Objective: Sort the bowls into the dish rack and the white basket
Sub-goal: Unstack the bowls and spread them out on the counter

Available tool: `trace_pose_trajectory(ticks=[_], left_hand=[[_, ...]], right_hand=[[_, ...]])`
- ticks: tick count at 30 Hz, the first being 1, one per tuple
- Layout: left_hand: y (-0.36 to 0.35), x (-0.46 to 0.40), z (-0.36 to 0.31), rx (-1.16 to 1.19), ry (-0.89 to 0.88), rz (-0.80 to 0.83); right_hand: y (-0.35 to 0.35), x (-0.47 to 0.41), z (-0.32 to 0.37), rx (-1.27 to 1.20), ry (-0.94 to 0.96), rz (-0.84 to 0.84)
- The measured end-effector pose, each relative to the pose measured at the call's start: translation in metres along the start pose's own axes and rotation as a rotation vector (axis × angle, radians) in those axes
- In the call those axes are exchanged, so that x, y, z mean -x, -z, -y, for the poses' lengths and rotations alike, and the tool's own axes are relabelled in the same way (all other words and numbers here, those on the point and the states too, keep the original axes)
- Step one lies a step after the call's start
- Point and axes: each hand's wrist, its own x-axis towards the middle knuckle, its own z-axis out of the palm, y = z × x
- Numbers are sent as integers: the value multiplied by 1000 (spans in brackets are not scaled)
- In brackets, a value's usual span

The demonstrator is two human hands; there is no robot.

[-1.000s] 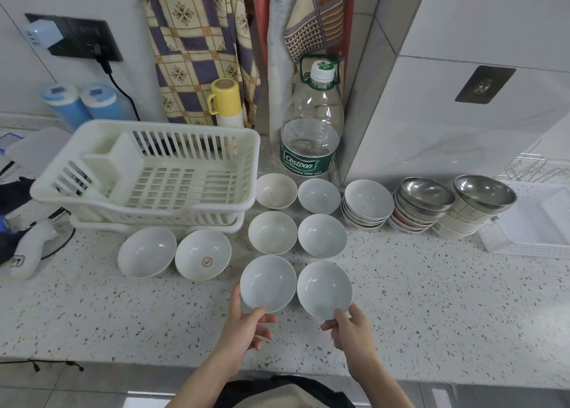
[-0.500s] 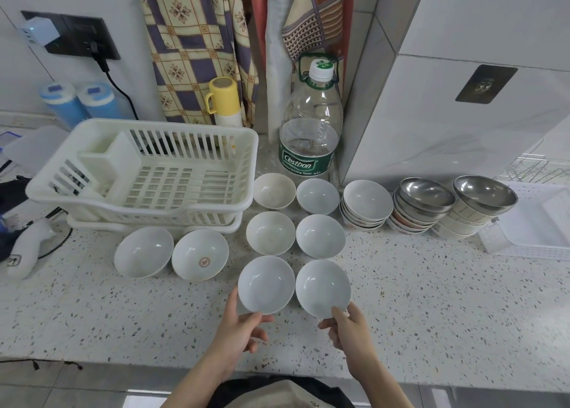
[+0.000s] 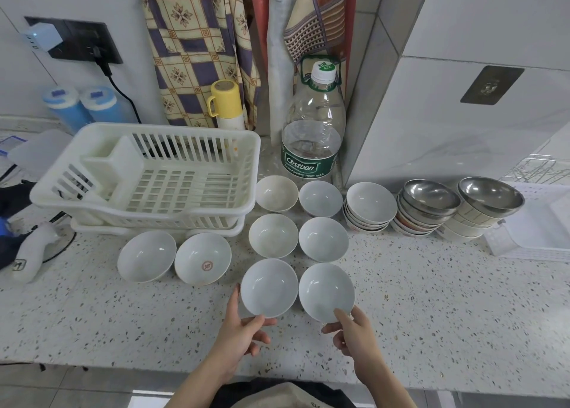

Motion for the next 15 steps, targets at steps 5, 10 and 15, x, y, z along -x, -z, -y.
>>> trace_pose_trajectory(ticks=[5,10,15], left_hand=[[0,4,-2,5,20,-14],[3,10,1,33,60,-40],[11,20,6,28,94,-114]], right_hand=[[-1,2,2,-39,-47,-4],[-4,7,3,-55,-71,-57],[-4,16,-2,-99,-88,-134]])
